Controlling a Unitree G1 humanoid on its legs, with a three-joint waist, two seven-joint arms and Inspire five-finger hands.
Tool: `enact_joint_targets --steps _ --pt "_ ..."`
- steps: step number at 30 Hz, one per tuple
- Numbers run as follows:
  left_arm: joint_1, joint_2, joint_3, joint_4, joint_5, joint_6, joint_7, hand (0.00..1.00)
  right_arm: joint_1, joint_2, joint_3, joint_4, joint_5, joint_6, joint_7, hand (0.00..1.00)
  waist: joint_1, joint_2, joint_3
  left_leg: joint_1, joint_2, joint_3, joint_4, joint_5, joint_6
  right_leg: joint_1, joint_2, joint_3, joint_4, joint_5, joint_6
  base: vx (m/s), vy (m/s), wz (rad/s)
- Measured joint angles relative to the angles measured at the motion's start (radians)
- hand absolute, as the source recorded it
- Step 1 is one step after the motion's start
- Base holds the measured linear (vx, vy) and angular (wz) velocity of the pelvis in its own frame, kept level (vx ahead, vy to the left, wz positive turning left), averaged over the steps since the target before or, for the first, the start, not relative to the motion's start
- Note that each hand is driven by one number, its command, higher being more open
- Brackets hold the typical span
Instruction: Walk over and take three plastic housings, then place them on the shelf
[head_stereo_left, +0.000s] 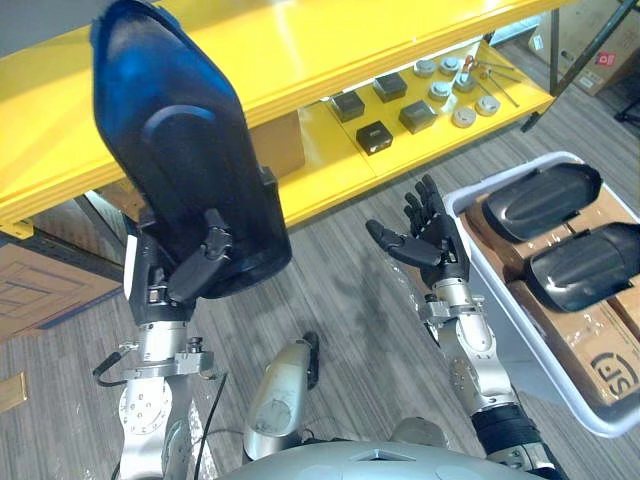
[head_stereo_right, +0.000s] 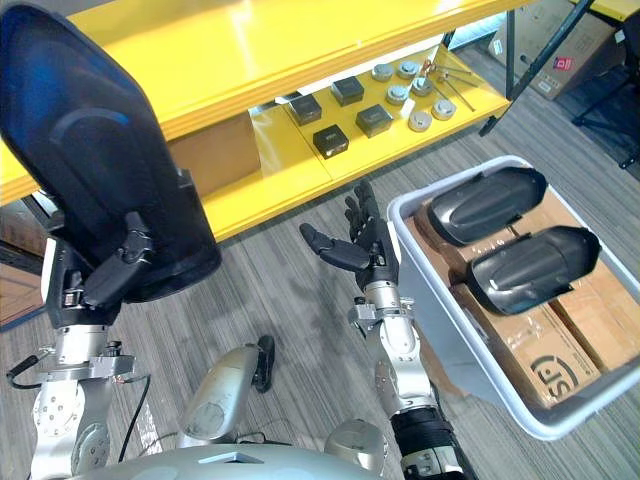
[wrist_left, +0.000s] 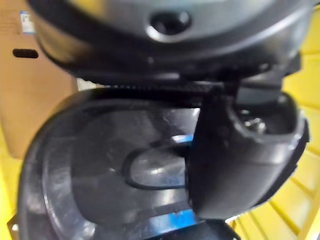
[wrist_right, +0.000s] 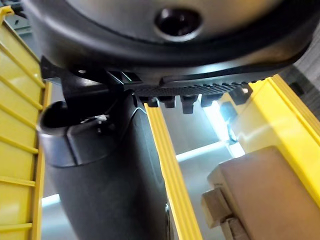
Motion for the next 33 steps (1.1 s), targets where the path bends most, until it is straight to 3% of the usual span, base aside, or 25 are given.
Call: enact_joint_targets --steps 1,2,4,5,7,8,9,11,12,13,14,16,17,18,19,20,23,25,26,27,29,30,31,33 --pt "-0.001 0.0 0.01 0.0 0.001 0.0 0.0 0.0 0.0 0.007 -0.001 0.0 0.0 0.0 -0.001 1.0 -0.003 -0.002 -0.001 0.017 -0.006 -0.007 -0.022 -0.001 0.002 -0.027 -0.009 0.021 0.048 0.049 -0.029 0.18 0.271 0.13" --pt "-0.002 0.004 0.019 0.0 0.005 0.001 0.014 0.0 0.001 0.023 -0.005 0.0 -0.001 0.0 -0.001 1.0 -0.015 -0.003 -0.003 0.064 -0.023 -0.022 -0.079 0.009 0.017 -0.086 -0.01 0.084 0.14 0.117 -0.016 0.22 0.233 0.22" --pt "-0.003 0.005 0.024 -0.003 0.003 0.001 0.033 0.0 0.001 0.025 -0.005 -0.004 -0.01 -0.003 0.001 1.0 -0.024 -0.002 -0.007 0.143 -0.039 -0.048 -0.175 0.034 0.031 -0.126 0.032 0.105 0.164 0.041 0.016 0.24 0.187 0.37" --pt "-0.004 0.007 0.027 -0.01 -0.002 0.001 0.035 0.0 0.004 0.025 -0.011 -0.012 -0.031 -0.008 0.001 1.0 -0.03 -0.007 -0.019 0.184 -0.055 -0.066 -0.23 0.055 0.021 -0.146 0.062 0.094 0.121 0.012 0.023 0.27 0.132 0.49" --pt "-0.033 0.007 0.022 -0.016 -0.003 0.001 0.034 0.0 0.0 0.016 -0.054 -0.07 -0.037 -0.01 0.006 1.0 -0.034 -0.008 -0.025 0.247 -0.092 -0.113 -0.307 0.074 0.036 -0.218 0.118 0.102 0.037 -0.009 0.005 0.32 0.099 0.63" --pt "-0.043 0.007 0.02 -0.016 -0.003 0.001 0.033 0.0 -0.006 0.012 -0.072 -0.088 -0.04 -0.017 0.008 1.0 -0.039 0.0 -0.031 0.255 -0.097 -0.13 -0.322 0.078 0.039 -0.25 0.143 0.117 0.006 -0.009 0.005 0.37 0.038 0.97" --pt "-0.071 0.007 0.006 -0.014 -0.003 0.001 0.029 0.0 -0.009 -0.006 -0.125 -0.141 -0.055 -0.042 0.0 1.0 -0.051 0.018 -0.043 0.281 -0.103 -0.173 -0.349 0.089 0.047 -0.317 0.195 0.16 -0.084 0.005 0.025 0.32 0.009 1.06" --pt "-0.094 0.007 -0.001 -0.003 -0.003 -0.003 0.02 0.0 -0.012 -0.03 -0.171 -0.179 -0.056 -0.067 -0.003 1.0 -0.066 0.017 -0.045 0.343 -0.12 -0.219 -0.371 0.087 0.038 -0.353 0.203 0.197 -0.16 0.036 0.066 0.33 -0.036 0.97" --pt "-0.11 0.009 -0.002 0.017 -0.005 -0.005 0.017 0.0 -0.019 -0.04 -0.197 -0.199 -0.053 -0.087 -0.002 1.0 -0.071 0.012 -0.049 0.392 -0.131 -0.24 -0.376 0.075 0.019 -0.377 0.198 0.226 -0.207 0.062 0.087 0.33 -0.08 0.64" --pt "-0.109 0.009 0.002 0.02 -0.005 -0.005 0.018 0.0 -0.029 -0.043 -0.201 -0.201 -0.051 -0.101 -0.001 1.0 -0.078 0.006 -0.055 0.412 -0.134 -0.24 -0.375 0.066 0.005 -0.384 0.196 0.233 -0.234 0.086 0.083 0.4 -0.116 0.78" --pt "-0.107 0.013 0.003 0.023 -0.005 -0.005 0.018 0.0 -0.042 -0.052 -0.2 -0.21 -0.032 -0.12 0.0 1.0 -0.091 -0.003 -0.061 0.444 -0.134 -0.241 -0.357 0.035 -0.02 -0.384 0.198 0.232 -0.298 0.155 0.07 0.47 -0.168 0.79" --pt "-0.108 0.038 0.001 0.022 -0.005 -0.016 0.015 0.0 -0.046 -0.056 -0.198 -0.243 -0.03 -0.134 -0.001 1.0 -0.096 -0.033 -0.081 0.45 -0.139 -0.239 -0.257 -0.074 -0.04 -0.373 0.206 0.251 -0.354 0.447 -0.01 0.41 -0.195 0.73" --pt "-0.108 0.048 -0.003 0.03 -0.006 -0.022 0.007 0.0 -0.049 -0.067 -0.195 -0.262 -0.031 -0.14 0.0 1.0 -0.086 -0.042 -0.098 0.453 -0.134 -0.241 -0.178 -0.155 -0.028 -0.35 0.211 0.261 -0.316 0.475 -0.017 0.33 -0.228 0.26" --pt "-0.102 0.037 -0.016 0.031 -0.009 -0.023 0.006 0.0 -0.065 -0.083 -0.195 -0.28 -0.038 -0.141 -0.004 1.0 -0.065 -0.008 -0.114 0.445 -0.084 -0.239 -0.13 -0.203 -0.034 -0.326 0.262 0.283 -0.332 0.438 0.002 0.39 -0.257 0.22" --pt "-0.104 0.037 -0.023 0.031 -0.01 -0.023 0.002 0.0 -0.067 -0.089 -0.196 -0.295 -0.038 -0.142 -0.008 1.0 -0.064 0.001 -0.122 0.44 -0.064 -0.252 -0.127 -0.215 -0.033 -0.317 0.279 0.287 -0.342 0.424 0.011 0.29 -0.166 0.36" --pt "-0.113 0.045 -0.03 0.031 -0.011 -0.023 -0.012 0.0 -0.068 -0.093 -0.208 -0.328 -0.035 -0.143 -0.019 1.0 -0.067 -0.012 -0.133 0.438 -0.047 -0.283 -0.135 -0.227 -0.04 -0.302 0.288 0.286 -0.353 0.373 0.016 0.27 -0.196 0.64" --pt "-0.092 0.034 -0.037 0.031 -0.011 -0.023 -0.028 0.0 -0.099 -0.104 -0.244 -0.345 0.01 -0.142 0.009 1.0 -0.063 -0.003 -0.157 0.47 0.035 -0.286 -0.154 -0.238 -0.066 -0.269 0.347 0.244 -0.351 0.298 -0.015 0.23 -0.217 0.4" --pt "-0.098 0.022 -0.037 0.034 -0.01 -0.017 -0.032 0.0 -0.102 -0.11 -0.262 -0.344 0.014 -0.132 0.01 1.0 -0.073 -0.001 -0.158 0.417 0.052 -0.24 -0.01 -0.217 -0.096 -0.232 0.363 0.214 -0.363 0.274 -0.035 0.21 -0.188 0.39" --pt "-0.1 0.017 -0.035 0.034 -0.011 -0.013 -0.031 0.0 -0.1 -0.119 -0.269 -0.343 0.014 -0.112 0.013 1.0 -0.074 0.006 -0.154 0.35 0.065 -0.195 0.147 -0.166 -0.118 -0.188 0.369 0.21 -0.398 0.266 -0.049 0.21 -0.131 0.25" --pt "-0.11 0.019 -0.038 0.047 -0.01 -0.011 -0.04 0.0 -0.078 -0.127 -0.285 -0.339 0.018 -0.099 0.024 1.0 -0.074 0.01 -0.154 0.306 0.101 -0.133 0.208 -0.191 -0.116 -0.131 0.364 0.2 -0.45 0.269 -0.055 0.17 -0.094 0.28" --pt "-0.126 0.02 -0.051 0.055 -0.009 -0.011 -0.056 0.0 -0.036 -0.126 -0.324 -0.337 0.044 -0.099 0.043 1.0 -0.094 0.011 -0.157 0.281 0.133 -0.038 0.068 -0.203 -0.104 -0.066 0.339 0.17 -0.502 0.267 -0.055 0.14 -0.019 0.42" --pt "-0.139 0.019 -0.066 0.055 -0.009 -0.011 -0.057 0.0 -0.023 -0.125 -0.348 -0.337 0.049 -0.1 0.045 1.0 -0.097 0.017 -0.159 0.269 0.137 -0.011 -0.026 -0.188 -0.103 -0.06 0.326 0.162 -0.516 0.266 -0.052 0.13 0.032 0.28" --pt "-0.153 0.021 -0.085 0.055 -0.009 -0.011 -0.055 0.0 -0.011 -0.124 -0.364 -0.337 0.051 -0.101 0.04 1.0 -0.097 0.029 -0.166 0.259 0.146 0.007 -0.114 -0.13 -0.115 -0.062 0.316 0.162 -0.517 0.261 -0.039 0.07 0.069 0.0" --pt "-0.178 0.029 -0.134 0.063 -0.009 -0.01 -0.052 0.0 0.031 -0.119 -0.367 -0.337 0.051 -0.102 0.016 1.0 -0.117 0.049 -0.183 0.287 0.135 0.046 -0.216 0.03 -0.122 -0.051 0.294 0.17 -0.536 0.269 0.0 0.11 0.135 -0.05"
